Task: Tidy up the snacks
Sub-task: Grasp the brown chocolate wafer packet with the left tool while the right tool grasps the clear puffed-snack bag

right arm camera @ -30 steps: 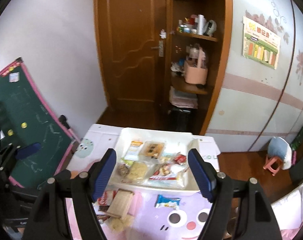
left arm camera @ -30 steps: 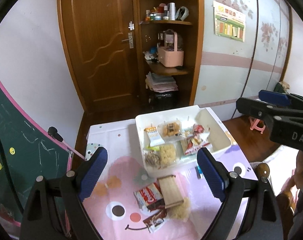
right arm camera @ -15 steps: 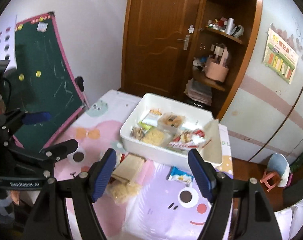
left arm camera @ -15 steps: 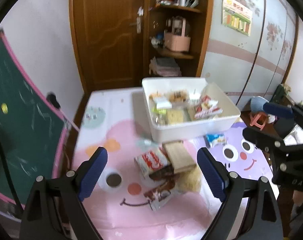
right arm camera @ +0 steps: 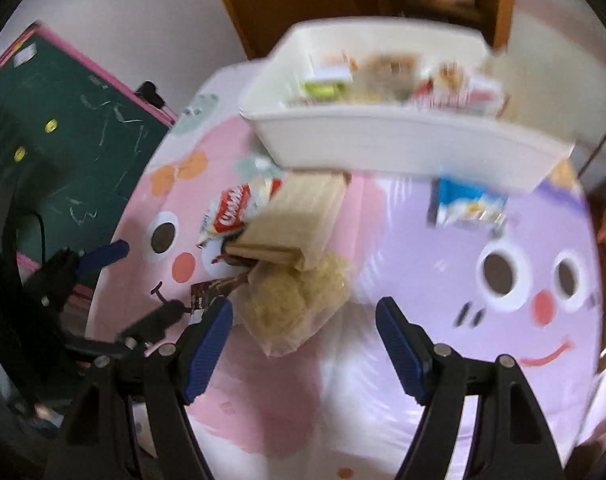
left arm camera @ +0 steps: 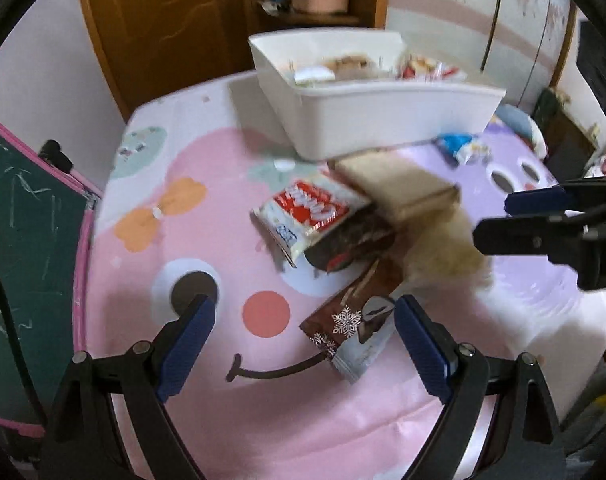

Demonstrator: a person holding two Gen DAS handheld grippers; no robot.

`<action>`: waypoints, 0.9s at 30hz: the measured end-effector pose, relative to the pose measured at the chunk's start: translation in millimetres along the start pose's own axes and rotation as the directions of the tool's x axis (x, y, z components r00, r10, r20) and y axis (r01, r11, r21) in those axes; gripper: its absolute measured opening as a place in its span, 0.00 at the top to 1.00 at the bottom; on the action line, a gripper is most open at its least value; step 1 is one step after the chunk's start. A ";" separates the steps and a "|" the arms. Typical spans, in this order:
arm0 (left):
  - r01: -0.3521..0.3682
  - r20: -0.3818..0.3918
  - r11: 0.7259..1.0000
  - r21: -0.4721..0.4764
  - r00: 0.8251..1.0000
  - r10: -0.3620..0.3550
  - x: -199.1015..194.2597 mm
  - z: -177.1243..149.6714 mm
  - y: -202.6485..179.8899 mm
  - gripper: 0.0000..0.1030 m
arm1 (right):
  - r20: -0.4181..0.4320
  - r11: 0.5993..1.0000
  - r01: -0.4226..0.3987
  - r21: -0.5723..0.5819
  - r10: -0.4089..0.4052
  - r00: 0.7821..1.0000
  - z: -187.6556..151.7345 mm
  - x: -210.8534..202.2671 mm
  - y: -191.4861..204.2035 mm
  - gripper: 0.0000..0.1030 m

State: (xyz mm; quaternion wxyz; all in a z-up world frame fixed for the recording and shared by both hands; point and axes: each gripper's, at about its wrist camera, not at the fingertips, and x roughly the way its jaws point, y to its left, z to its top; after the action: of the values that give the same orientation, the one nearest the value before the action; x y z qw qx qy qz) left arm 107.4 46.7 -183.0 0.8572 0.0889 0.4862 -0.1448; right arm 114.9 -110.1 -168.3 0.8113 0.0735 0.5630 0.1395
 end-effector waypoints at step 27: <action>0.104 -0.127 0.985 0.135 0.988 -0.087 44.7 6.2 -37.5 0.21 | -0.123 0.994 0.105 0.033 -0.100 0.987 -16.4 29.3 -41.0 0.43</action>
State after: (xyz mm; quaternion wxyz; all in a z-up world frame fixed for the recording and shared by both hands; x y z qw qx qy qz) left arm 121.6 2.3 -218.6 0.8100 0.1342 0.5292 -0.2142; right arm 115.0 -140.6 -211.7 0.7799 0.0518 0.6171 0.0909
